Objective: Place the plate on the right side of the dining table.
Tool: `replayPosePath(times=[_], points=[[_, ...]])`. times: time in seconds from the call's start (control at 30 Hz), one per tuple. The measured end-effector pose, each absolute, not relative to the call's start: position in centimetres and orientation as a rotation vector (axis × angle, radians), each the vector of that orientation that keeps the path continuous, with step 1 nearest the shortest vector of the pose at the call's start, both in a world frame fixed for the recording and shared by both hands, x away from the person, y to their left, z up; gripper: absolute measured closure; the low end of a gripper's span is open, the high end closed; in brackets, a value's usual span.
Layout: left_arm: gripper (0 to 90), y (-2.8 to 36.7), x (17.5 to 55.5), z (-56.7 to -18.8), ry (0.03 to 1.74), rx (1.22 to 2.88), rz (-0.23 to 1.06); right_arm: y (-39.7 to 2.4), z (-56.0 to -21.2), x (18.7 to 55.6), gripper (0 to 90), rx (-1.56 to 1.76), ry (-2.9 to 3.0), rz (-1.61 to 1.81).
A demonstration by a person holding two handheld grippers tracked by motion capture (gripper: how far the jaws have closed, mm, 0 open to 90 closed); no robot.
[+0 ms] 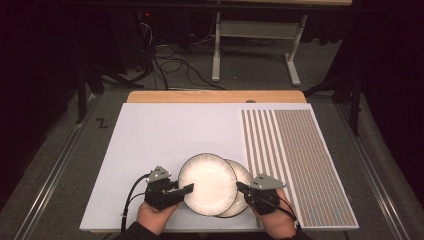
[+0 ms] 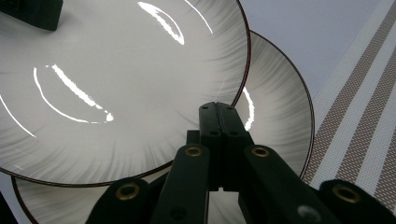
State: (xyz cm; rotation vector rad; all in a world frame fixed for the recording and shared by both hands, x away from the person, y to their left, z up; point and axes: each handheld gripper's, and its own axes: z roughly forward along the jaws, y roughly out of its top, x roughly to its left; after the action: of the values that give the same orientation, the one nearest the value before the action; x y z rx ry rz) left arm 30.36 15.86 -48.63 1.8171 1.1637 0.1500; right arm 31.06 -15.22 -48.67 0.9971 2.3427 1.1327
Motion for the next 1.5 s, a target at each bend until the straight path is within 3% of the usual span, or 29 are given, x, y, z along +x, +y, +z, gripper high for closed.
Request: replayPosePath(times=[0.4, 1.03, 1.3, 1.37, 1.47, 1.5], points=[[71.4, 15.0, 30.5, -47.8, 1.144, 1.786, 0.227, -15.8, -48.1, 31.0, 90.0, 1.006, 2.312, 1.153], [78.0, 13.8, 31.1, -47.4, 1.041, 1.721, 0.332, -19.3, -46.6, 31.8, 88.8, 1.081, 2.217, 1.257], [78.0, 13.7, 30.7, -47.3, 1.007, 1.722, 0.375, -21.9, -45.7, 31.7, 75.0, 1.100, 2.158, 1.298], [78.1, 13.6, 30.6, -47.2, 0.996, 1.719, 0.391, -22.5, -45.5, 31.4, 65.7, 1.095, 2.144, 1.307], [78.1, 13.5, 30.4, -47.0, 0.981, 1.722, 0.411, -22.8, -45.3, 31.2, 59.9, 1.086, 2.143, 1.311], [78.1, 13.4, 30.3, -47.0, 0.978, 1.720, 0.419, -23.1, -45.2, 31.0, 53.2, 1.083, 2.131, 1.312]])
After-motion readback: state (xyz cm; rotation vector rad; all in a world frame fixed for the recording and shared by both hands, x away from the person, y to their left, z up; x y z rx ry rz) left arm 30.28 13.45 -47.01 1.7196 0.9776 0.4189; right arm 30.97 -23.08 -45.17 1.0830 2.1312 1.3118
